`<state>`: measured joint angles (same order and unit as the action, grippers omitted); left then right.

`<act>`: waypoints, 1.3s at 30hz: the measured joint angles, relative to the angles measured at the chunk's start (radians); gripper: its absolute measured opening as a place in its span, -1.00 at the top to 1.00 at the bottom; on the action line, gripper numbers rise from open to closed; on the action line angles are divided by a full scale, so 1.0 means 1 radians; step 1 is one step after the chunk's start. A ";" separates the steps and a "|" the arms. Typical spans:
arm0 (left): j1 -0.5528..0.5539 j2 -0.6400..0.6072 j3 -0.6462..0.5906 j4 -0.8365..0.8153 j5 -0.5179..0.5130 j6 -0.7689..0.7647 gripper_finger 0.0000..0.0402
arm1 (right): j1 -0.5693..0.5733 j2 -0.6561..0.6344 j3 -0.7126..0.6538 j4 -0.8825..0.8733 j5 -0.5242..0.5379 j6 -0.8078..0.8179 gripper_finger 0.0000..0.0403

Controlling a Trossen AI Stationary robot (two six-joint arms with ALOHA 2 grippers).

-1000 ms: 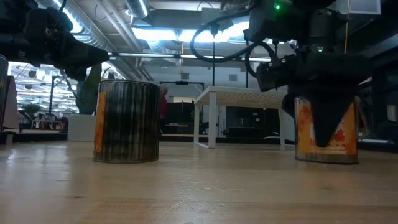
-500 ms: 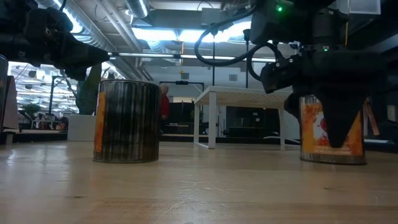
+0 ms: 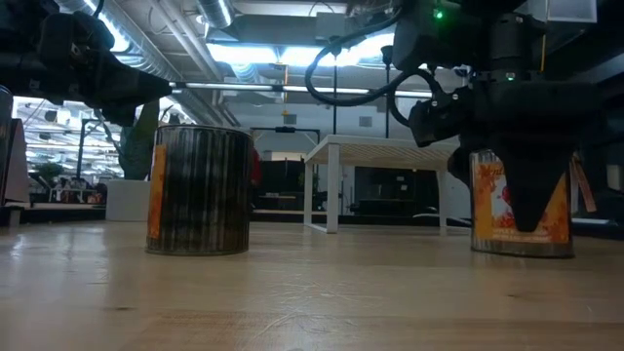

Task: Pick & Place candle stick holders
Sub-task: Put the bottom orange scented candle on the shelf

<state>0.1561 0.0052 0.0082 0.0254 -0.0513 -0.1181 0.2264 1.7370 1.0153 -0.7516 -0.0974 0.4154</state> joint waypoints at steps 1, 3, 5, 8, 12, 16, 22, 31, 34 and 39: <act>0.000 0.000 0.000 0.000 0.000 0.000 0.71 | 0.000 0.000 0.000 -0.002 0.003 0.000 -0.98; 0.000 0.000 0.000 0.000 0.000 0.000 0.71 | 0.001 0.000 0.000 -0.001 0.028 -0.001 -0.98; 0.000 0.000 0.000 0.000 0.000 0.000 0.71 | 0.000 0.000 0.000 -0.001 0.050 -0.001 -0.98; 0.000 0.000 0.000 0.000 0.000 0.000 0.71 | 0.000 0.000 0.000 -0.002 0.072 -0.001 -0.98; 0.000 0.000 0.000 0.000 0.000 0.000 0.71 | 0.000 0.000 0.000 -0.002 0.072 -0.001 -0.98; 0.000 0.000 0.000 0.000 0.000 0.000 0.71 | 0.000 0.000 0.000 -0.002 0.072 -0.001 -0.98; 0.000 0.000 0.000 0.000 0.000 0.000 0.71 | 0.000 0.001 0.000 -0.002 0.071 0.014 -0.98; 0.000 0.000 0.000 0.000 0.000 0.000 0.71 | 0.000 0.001 0.000 -0.026 0.071 0.029 -0.81; 0.000 0.000 0.000 0.000 0.000 0.000 0.71 | 0.000 0.001 0.000 -0.035 0.071 0.029 -0.75; 0.000 0.000 0.000 0.000 0.000 0.000 0.71 | 0.000 0.001 0.000 -0.045 0.069 0.050 -0.75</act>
<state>0.1562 0.0054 0.0082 0.0254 -0.0513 -0.1181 0.2264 1.7378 1.0153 -0.7965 -0.0281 0.4653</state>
